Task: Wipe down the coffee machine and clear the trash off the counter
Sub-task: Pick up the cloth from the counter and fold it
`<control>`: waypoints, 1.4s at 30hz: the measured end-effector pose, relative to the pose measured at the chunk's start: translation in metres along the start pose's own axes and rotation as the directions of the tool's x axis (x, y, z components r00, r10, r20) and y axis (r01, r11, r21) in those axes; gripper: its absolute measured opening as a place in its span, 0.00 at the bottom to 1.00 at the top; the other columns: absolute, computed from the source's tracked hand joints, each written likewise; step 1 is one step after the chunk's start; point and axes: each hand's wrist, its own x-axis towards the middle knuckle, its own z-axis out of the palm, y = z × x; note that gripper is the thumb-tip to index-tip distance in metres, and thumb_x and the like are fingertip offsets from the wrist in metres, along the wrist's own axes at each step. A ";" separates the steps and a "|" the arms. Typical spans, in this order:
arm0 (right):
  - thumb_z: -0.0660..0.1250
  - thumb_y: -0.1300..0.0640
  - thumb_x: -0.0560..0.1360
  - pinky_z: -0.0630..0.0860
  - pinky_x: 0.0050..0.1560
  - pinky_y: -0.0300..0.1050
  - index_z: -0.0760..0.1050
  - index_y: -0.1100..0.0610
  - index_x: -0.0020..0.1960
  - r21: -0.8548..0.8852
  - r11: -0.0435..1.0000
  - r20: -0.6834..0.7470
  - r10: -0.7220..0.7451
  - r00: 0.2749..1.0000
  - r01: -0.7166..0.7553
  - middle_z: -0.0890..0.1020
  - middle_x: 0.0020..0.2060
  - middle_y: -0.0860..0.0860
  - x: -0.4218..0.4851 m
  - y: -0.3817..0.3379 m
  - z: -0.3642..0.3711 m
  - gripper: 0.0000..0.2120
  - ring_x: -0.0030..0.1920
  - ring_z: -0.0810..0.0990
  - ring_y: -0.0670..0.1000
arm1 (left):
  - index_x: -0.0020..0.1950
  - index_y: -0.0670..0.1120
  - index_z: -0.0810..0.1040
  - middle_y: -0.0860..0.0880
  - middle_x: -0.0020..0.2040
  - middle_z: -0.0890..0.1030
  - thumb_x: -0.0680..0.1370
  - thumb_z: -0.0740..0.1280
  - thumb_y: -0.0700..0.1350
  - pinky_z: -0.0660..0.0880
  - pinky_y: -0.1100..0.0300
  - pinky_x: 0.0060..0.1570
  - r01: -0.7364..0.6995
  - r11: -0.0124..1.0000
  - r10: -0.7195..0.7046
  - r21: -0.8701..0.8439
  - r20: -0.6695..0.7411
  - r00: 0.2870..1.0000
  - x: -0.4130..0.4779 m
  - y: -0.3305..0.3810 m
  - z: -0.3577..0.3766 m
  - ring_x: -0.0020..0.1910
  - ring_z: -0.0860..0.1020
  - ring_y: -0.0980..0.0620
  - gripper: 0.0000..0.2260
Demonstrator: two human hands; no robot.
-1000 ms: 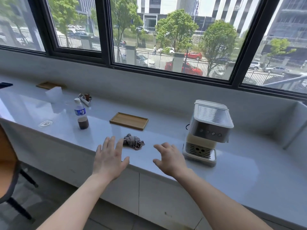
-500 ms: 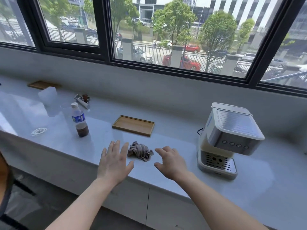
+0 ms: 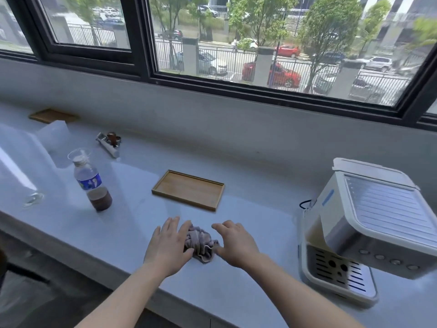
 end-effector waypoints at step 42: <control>0.66 0.60 0.69 0.71 0.47 0.48 0.78 0.59 0.50 0.084 0.986 0.144 0.131 0.981 -0.144 0.76 0.51 0.55 0.103 -0.032 0.053 0.09 0.50 0.77 0.58 | 0.43 0.50 0.75 0.54 0.43 0.78 0.67 0.58 0.55 0.68 0.61 0.41 -0.434 0.797 0.515 -0.420 0.099 0.851 0.134 -0.079 0.054 0.45 0.76 0.52 0.13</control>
